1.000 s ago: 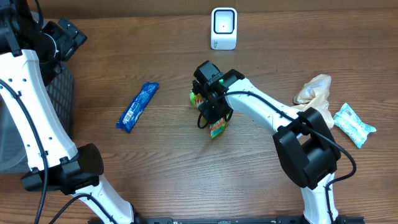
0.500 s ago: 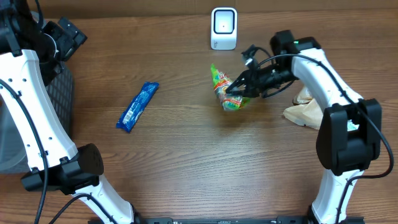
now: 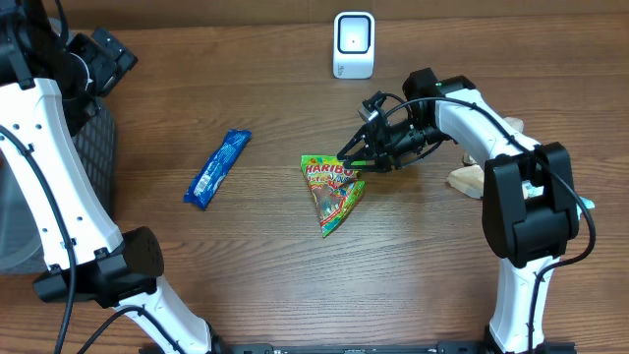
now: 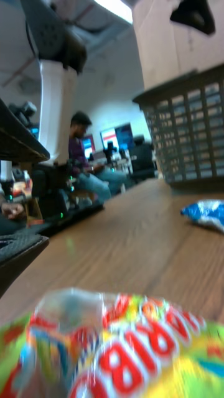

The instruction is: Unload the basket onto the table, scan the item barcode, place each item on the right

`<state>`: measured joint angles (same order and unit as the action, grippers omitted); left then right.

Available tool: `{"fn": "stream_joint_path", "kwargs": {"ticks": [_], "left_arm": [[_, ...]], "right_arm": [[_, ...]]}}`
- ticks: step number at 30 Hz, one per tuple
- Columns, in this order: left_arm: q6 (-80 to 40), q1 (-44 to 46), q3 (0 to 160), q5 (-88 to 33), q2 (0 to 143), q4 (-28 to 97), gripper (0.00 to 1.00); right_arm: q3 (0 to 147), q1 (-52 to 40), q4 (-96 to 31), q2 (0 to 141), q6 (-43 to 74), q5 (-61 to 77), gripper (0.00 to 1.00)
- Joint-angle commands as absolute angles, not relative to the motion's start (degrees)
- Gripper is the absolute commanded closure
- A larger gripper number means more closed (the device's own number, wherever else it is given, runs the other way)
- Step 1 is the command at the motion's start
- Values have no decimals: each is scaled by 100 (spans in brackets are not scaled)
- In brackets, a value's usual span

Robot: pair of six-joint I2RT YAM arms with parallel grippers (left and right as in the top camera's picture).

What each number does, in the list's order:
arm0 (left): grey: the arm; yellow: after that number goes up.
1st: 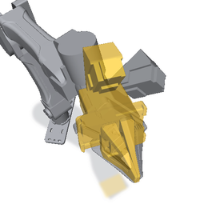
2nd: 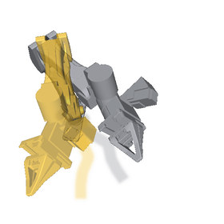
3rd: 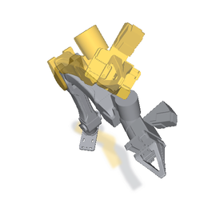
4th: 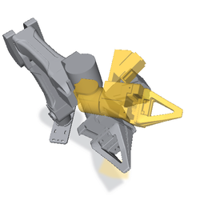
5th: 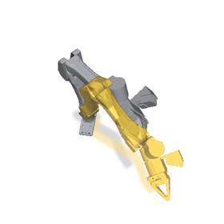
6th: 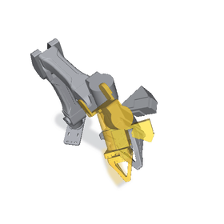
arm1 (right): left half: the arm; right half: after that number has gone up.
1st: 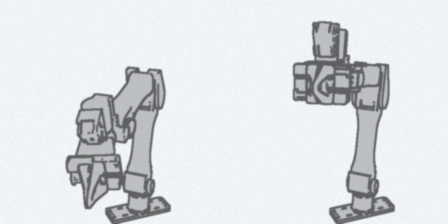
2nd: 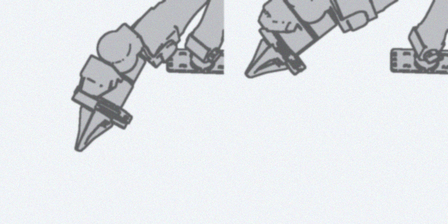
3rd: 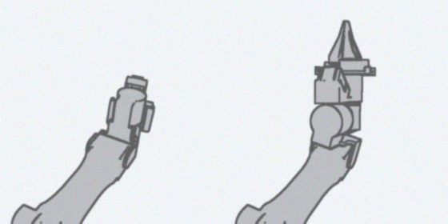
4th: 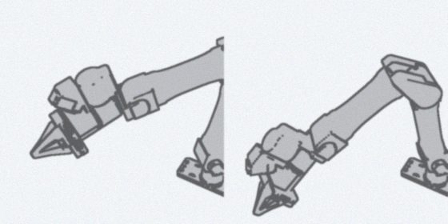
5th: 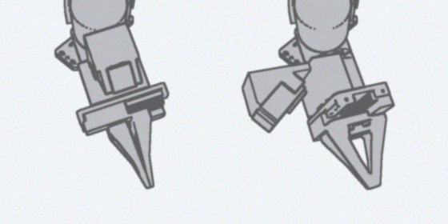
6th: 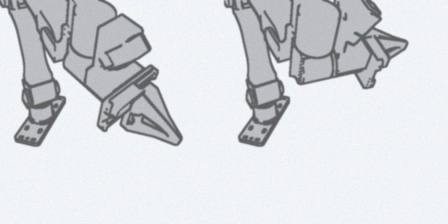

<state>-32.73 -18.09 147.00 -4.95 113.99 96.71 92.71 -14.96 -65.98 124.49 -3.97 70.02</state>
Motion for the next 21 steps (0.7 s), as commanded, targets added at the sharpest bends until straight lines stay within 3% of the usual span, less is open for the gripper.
{"fn": "stream_joint_path", "kwargs": {"ticks": [1,6,15,21], "left_arm": [[-3323,-1787,14757,-513,11240,9679,0],[-3323,-1787,14757,-513,11240,9679,0],[-3323,-1787,14757,-513,11240,9679,0],[-3323,-1787,14757,-513,11240,9679,0]], "right_arm": [[9426,-1446,-6593,12396,-165,5922,61],[9887,-1951,-6622,11974,-163,4379,61],[10200,-4163,-6567,11778,-174,585,58],[10195,-5043,-6563,11883,-167,-703,55]]}}
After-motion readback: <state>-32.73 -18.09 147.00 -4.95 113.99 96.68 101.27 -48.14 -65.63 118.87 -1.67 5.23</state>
